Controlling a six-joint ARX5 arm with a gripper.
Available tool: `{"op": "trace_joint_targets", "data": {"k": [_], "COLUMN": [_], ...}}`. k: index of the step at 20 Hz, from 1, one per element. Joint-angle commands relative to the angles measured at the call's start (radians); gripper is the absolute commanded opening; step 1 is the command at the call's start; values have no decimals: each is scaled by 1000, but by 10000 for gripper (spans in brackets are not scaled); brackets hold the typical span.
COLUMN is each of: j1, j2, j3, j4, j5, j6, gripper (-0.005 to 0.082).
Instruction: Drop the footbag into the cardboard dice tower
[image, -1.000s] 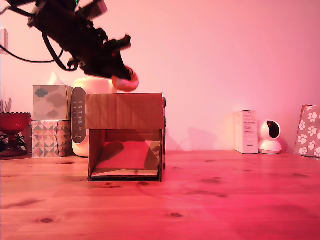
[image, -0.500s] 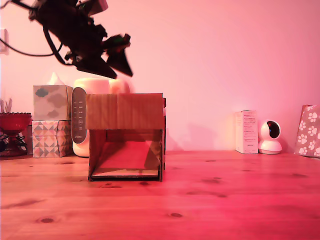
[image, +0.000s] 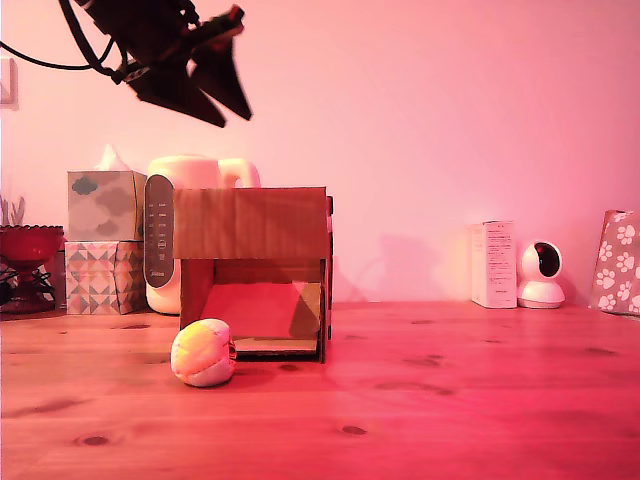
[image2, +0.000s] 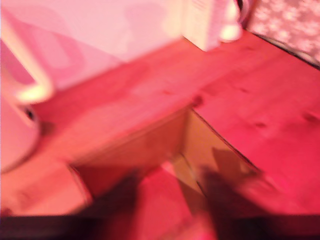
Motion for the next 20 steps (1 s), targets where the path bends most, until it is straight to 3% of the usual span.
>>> {"op": "trace_joint_targets", "data": {"k": [1,9,12,15,20], "j1": [-3,-2,14,15,17], "j2": [-11,-135,-200,-290,-440], "j3": [-5,-169,-301,-461,-688], "j4": [-5,144,235,352,435], "j5": [41,79,90,103,102], "j6": [6,-19,-31,-74,-102], "gripper": [-24,-24,-24,-24,-24]}}
